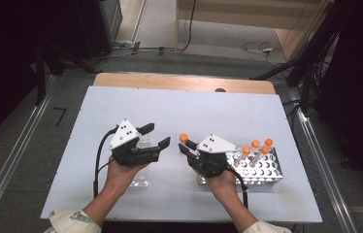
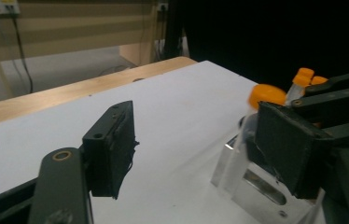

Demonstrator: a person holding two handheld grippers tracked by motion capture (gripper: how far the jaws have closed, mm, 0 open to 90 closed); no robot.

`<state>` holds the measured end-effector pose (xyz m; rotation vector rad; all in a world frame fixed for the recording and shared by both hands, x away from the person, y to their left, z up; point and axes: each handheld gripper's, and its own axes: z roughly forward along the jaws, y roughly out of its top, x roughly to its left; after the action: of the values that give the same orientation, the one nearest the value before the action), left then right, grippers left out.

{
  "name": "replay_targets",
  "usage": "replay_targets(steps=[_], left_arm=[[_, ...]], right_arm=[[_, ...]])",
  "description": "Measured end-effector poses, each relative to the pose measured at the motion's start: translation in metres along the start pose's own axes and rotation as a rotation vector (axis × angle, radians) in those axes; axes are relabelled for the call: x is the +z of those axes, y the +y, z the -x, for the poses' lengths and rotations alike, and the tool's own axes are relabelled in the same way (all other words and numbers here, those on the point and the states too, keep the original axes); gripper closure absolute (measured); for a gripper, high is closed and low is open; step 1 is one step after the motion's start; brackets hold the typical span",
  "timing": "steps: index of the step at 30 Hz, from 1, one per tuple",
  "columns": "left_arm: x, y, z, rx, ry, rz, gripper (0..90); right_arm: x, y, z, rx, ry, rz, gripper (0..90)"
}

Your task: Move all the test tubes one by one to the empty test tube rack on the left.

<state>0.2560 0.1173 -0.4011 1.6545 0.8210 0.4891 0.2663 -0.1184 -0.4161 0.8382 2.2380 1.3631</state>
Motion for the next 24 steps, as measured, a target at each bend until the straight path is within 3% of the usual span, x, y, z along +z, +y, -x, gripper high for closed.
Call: replay_targets(steps=[6, 13, 24], left_arm=[[0.008, 0.003, 0.008, 0.014, -0.075, -0.011, 38.1], [0.017, 0.002, 0.012, 0.016, -0.129, -0.028, 44.9], [0.022, -0.003, 0.012, 0.012, -0.157, -0.035, 56.0]], right_arm=[[0.005, 0.001, -0.003, -0.007, 0.015, -0.007, 72.2], [0.008, 0.001, -0.007, -0.015, 0.028, -0.012, 72.1], [0.007, 0.001, -0.010, -0.016, 0.047, -0.007, 72.1]])
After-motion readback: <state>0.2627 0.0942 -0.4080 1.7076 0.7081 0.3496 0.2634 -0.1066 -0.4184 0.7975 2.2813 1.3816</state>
